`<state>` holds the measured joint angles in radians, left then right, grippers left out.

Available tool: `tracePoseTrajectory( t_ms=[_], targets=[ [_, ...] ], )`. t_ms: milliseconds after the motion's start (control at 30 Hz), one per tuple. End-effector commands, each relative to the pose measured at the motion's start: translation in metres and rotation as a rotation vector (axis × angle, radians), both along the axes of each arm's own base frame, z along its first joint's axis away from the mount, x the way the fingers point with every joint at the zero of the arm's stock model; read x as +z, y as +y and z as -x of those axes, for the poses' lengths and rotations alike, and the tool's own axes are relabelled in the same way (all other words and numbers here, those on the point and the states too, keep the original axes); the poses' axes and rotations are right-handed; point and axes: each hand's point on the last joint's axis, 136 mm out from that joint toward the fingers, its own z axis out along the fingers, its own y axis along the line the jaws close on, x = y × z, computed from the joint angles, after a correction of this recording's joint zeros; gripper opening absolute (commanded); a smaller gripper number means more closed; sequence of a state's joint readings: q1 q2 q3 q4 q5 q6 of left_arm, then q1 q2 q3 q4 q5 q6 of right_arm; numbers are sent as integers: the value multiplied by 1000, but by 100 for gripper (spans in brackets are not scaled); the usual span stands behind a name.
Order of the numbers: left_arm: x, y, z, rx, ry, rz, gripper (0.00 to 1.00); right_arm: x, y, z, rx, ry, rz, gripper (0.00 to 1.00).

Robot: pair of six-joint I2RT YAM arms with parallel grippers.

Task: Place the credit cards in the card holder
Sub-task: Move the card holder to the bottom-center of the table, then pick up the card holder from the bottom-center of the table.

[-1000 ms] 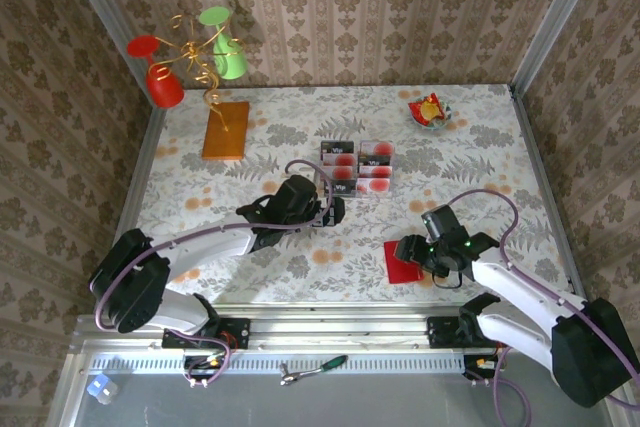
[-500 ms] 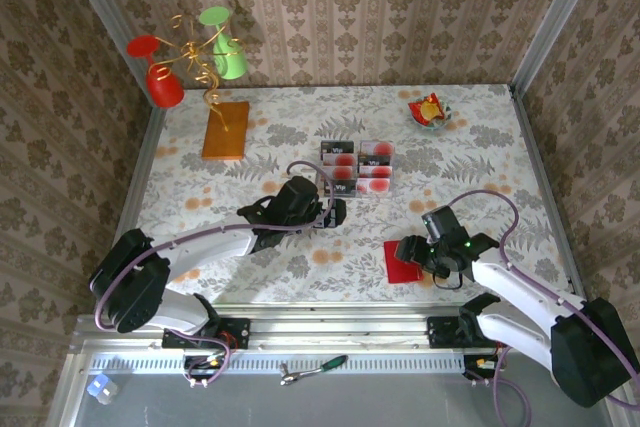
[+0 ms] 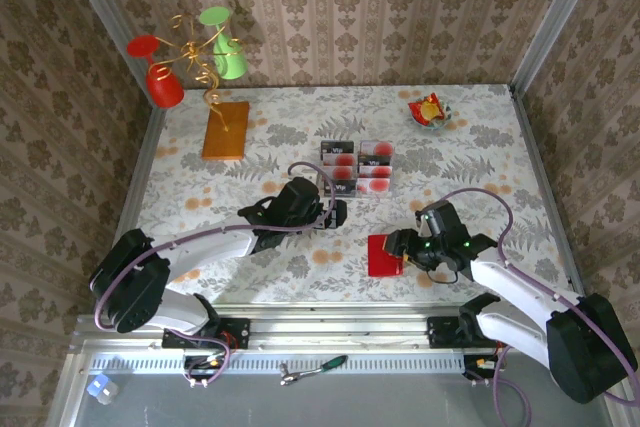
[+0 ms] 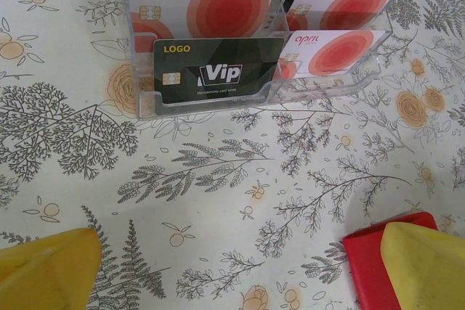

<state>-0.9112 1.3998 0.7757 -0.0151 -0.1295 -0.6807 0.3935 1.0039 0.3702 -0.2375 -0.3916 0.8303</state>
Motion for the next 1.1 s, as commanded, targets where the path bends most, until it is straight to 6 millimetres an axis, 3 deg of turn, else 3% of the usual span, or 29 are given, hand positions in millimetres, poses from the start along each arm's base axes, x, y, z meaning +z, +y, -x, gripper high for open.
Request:
tracePoseTrajectory(
  t_ms=[0,333,633,867,1067],
  targets=[
    [1,1,0,-6,-22,-16,100,10,18,-4,34,-11,-102,62],
    [-20,1,5,-59,12,-103,100,7,22,-9,41,-8,-113,60],
    [-33,-25,26,-178,8,-206,100,-10,-20,6,-74,29,-40,60],
    [-41,-55,36,-248,0,-246,100,-11,-13,6,-47,30,-92,57],
    [-58,-63,40,-265,16,-296,100,-10,-5,3,-26,31,-133,52]
  ],
)
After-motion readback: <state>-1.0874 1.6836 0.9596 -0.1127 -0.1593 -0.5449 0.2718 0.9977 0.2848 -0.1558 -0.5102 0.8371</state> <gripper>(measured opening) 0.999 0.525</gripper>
